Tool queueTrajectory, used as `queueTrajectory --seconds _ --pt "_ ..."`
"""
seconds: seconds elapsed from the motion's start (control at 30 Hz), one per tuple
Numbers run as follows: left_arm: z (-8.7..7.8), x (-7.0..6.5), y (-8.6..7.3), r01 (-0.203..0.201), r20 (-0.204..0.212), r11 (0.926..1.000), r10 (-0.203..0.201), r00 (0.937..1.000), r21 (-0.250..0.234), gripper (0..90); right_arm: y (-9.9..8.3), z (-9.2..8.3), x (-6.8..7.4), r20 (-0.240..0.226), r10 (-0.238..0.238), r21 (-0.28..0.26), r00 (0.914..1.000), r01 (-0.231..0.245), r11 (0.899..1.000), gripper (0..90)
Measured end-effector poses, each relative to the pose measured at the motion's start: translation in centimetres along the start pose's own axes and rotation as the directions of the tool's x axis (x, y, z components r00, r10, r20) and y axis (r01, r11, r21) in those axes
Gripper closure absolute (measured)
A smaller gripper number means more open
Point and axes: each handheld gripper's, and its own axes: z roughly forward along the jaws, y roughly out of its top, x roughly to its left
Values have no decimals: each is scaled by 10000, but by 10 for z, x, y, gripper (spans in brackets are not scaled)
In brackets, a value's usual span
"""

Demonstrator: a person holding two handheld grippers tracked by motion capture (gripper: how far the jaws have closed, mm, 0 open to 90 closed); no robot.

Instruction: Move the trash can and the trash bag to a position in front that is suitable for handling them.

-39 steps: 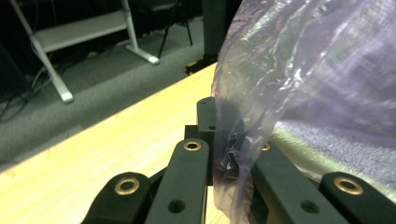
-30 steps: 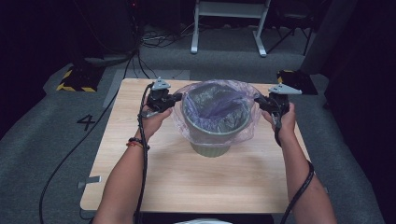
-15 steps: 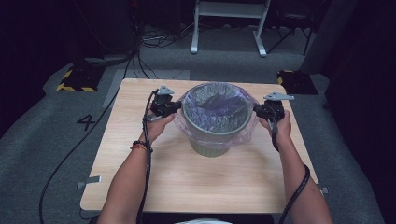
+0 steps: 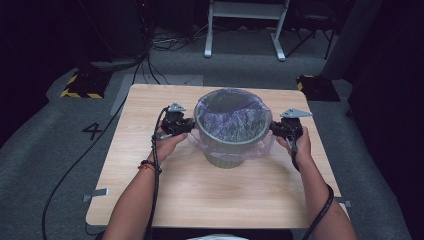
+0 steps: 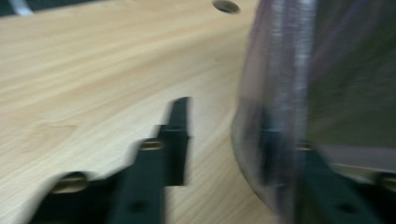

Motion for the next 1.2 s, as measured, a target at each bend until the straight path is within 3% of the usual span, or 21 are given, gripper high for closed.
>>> queueTrajectory --seconds 0.07,0.23,0.37,0.43,0.53,0.6,0.7,0.8,0.87,0.9,1.0,1.13,1.2 --pt "-10 -1 -1 -99 -123 9987 93 9999 -496 376 0 -2 1 123 -127 -173 9998 129 9998 652" --pt "-37 -5 1 -635 -39 9872 636 9980 -1460 243 6 -14 1 1098 -853 -343 9903 896 9954 469" --pt "-58 -10 2 -1358 -519 9777 1291 9903 -1600 236 9 -29 2 1325 -1191 -642 9840 1284 9896 378" --pt "-66 -11 1 -1381 -479 9756 1318 9901 -1705 236 8 -37 2 1239 -1315 -764 9835 1416 9870 361" --pt "-75 -14 -1 -1816 -538 9718 1754 9830 -1503 237 7 -46 -1 1154 -1312 -931 9846 1422 9855 351" --pt "-79 -17 -4 -2007 -245 9686 1992 9796 -1468 237 6 -52 -3 1117 -1390 -938 9840 1497 9843 342" --pt "-80 -28 -8 -2139 510 9658 2234 9734 -1466 236 5 -56 -3 906 -1350 -1135 9867 1449 9829 331" --pt "-77 -45 -13 -2606 1046 9558 2754 9556 -1362 223 5 -55 1 781 -1485 -1242 9858 1574 9797 317" --pt "-75 -54 -17 -3048 835 9429 3173 9446 -1345 198 6 -55 4 404 -1383 -1350 9896 1426 9805 316" --pt "-75 -56 -18 -3088 977 9410 3233 9413 -1382 199 9 -56 6 139 -1381 -1490 9903 1387 9791 311" --pt "-74 -56 -19 -2951 1248 9455 3121 9418 -1375 195 19 -64 10 17 -1467 -1912 9892 1443 9709 301" --pt "-71 -65 -18 -3272 1246 9353 3435 9308 -1345 261 32 -71 14 135 -1609 -2147 9869 1600 9635 293" --pt "-70 -67 -20 -3292 1142 9355 3437 9321 -1281 341 34 -76 16 -146 -1606 -2453 9869 1522 9574 291"
